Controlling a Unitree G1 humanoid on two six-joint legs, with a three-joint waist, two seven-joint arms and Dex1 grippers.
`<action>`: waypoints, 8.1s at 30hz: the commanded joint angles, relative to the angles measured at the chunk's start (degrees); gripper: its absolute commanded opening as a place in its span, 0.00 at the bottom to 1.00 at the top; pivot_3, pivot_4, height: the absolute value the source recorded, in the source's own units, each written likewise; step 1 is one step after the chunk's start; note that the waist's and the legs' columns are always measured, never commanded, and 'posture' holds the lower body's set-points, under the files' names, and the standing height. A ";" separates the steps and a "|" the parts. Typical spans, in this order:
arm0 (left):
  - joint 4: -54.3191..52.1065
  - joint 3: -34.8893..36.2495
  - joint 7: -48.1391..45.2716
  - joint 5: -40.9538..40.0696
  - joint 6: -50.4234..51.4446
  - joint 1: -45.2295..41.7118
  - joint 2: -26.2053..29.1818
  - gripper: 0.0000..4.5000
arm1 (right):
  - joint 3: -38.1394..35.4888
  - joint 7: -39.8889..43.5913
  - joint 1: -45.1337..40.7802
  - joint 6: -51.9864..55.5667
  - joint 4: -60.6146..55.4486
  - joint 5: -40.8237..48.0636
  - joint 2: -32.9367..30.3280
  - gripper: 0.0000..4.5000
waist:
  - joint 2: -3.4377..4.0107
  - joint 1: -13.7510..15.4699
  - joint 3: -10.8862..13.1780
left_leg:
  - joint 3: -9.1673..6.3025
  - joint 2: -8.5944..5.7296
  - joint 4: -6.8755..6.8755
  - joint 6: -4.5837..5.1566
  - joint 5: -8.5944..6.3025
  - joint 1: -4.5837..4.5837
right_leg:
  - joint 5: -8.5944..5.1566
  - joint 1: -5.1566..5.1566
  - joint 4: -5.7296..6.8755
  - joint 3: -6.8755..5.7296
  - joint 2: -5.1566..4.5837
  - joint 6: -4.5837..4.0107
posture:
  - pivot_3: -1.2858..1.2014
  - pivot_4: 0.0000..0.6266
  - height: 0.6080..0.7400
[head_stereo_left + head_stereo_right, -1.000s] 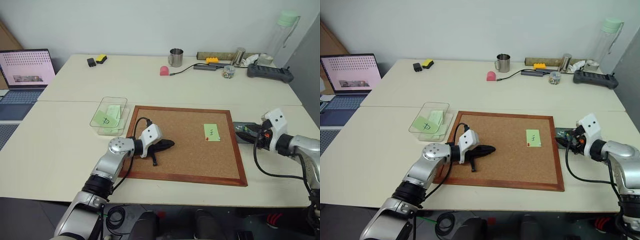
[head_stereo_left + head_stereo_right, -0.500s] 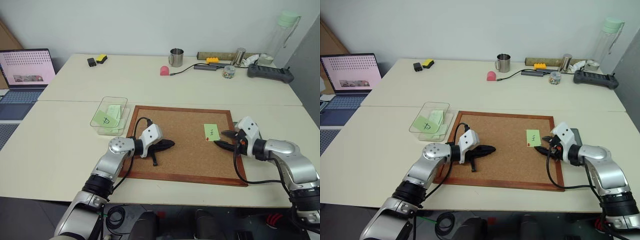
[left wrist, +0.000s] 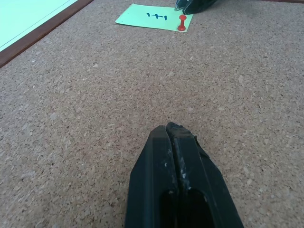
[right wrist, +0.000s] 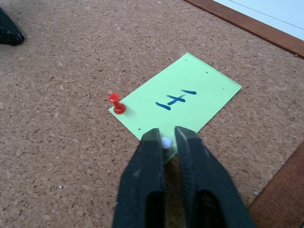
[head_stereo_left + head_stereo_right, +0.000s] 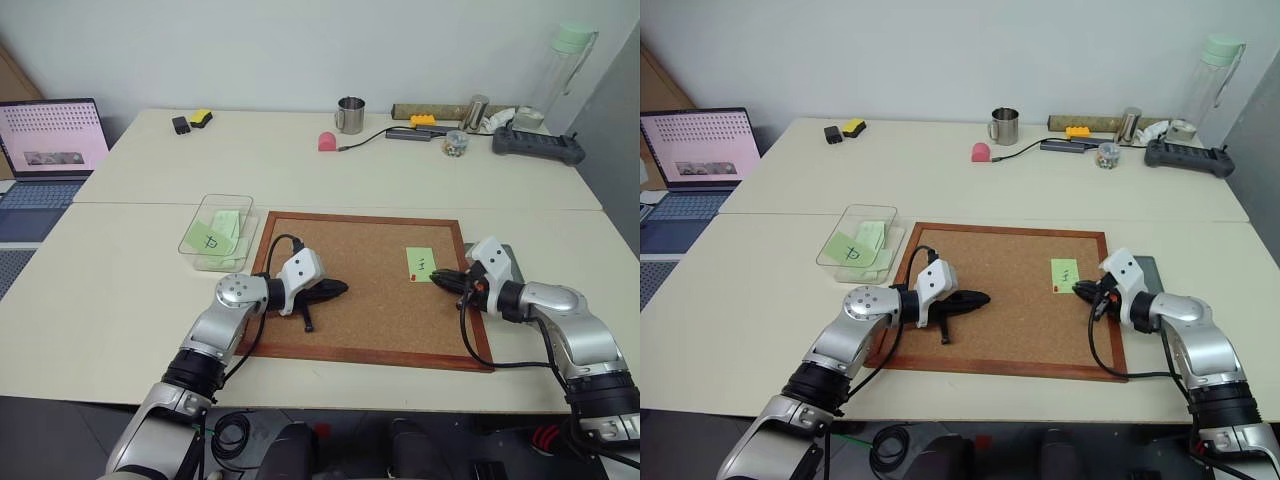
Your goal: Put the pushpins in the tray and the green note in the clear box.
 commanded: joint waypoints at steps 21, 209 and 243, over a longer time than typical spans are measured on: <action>0.13 -1.76 -0.50 1.91 1.27 2.37 0.92 0.00 | -16.47 -9.99 0.44 12.20 -7.37 13.02 1.72 0.01 | 0.01 -0.01 0.00 | 0.05 0.02 -0.01 0.01 -0.01 0.02 | 0.00 0.00 0.01 0.07 0.01 0.00 | 0.52 0.24 1.00; -13.47 14.52 19.88 -27.27 34.31 -3.31 -18.25 0.00 | -14.71 -16.01 4.03 15.69 -11.79 -3.39 -2.21 0.60 | -0.36 0.26 0.15 | 0.58 0.03 -0.01 0.01 -0.01 -0.04 | 0.06 -0.09 -0.14 0.36 0.02 0.11 | 0.52 0.24 1.00; -10.55 27.20 38.16 -6.96 25.54 -4.13 11.88 0.00 | -2.26 10.74 -19.28 17.48 -25.32 17.55 -8.88 0.84 | -0.52 0.13 0.29 | 0.19 0.06 -0.05 0.00 -0.03 -0.16 | 0.07 -0.19 -0.22 0.20 0.01 0.09 | 0.52 0.24 1.00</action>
